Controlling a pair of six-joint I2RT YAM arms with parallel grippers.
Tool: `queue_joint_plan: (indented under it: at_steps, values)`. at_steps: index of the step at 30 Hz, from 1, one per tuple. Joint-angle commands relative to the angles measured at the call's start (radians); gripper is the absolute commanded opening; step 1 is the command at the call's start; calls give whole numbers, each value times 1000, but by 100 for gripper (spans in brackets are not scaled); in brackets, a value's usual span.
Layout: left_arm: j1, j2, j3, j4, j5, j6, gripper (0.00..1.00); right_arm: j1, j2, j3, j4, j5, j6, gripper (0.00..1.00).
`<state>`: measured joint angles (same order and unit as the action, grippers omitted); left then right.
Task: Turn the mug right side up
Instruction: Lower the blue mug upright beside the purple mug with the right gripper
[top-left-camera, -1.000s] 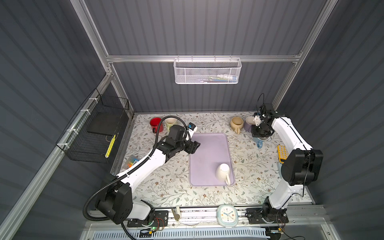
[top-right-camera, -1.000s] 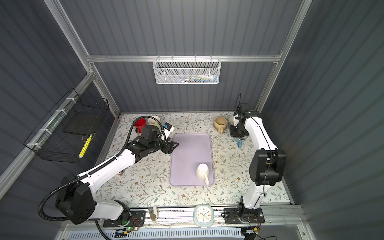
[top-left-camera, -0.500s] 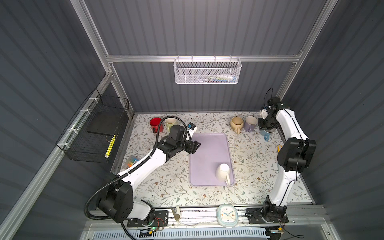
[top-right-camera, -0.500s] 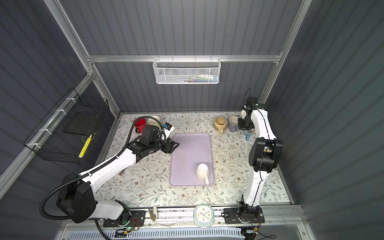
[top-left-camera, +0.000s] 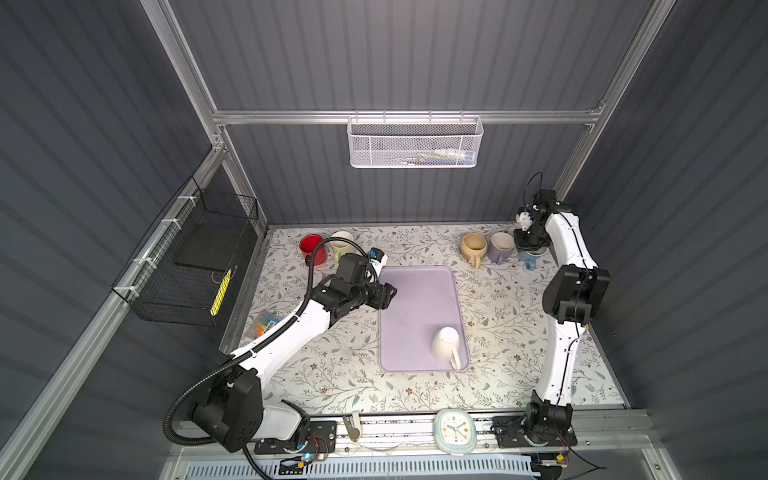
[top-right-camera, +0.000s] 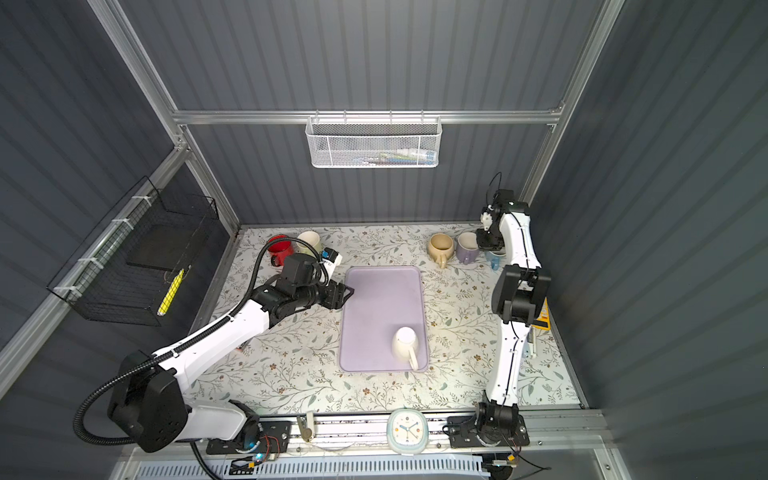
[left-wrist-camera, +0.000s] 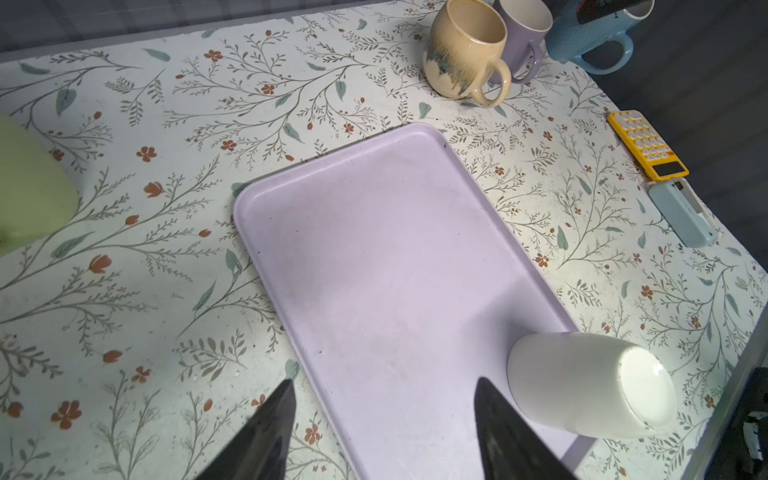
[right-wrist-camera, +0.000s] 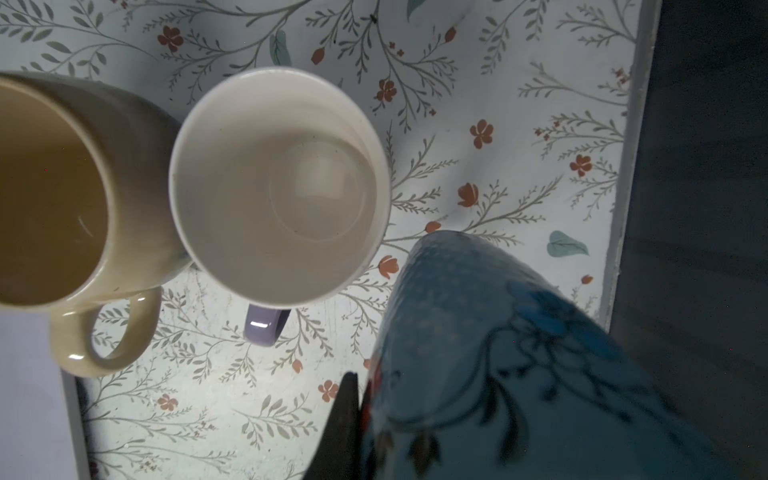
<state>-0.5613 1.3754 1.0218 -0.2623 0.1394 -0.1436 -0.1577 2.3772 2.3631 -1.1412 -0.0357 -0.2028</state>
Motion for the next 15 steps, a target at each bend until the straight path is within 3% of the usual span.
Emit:
queue_joint_plan:
  at_steps: [1, 15]
  values:
    - [-3, -42, -19, -35, -38, -51, 68, -11, 26, 68, -20, 3, -33, 0]
    - [-18, -38, -15, -40, -70, -72, 67, -31, 63, 64, 33, -23, -35, 0]
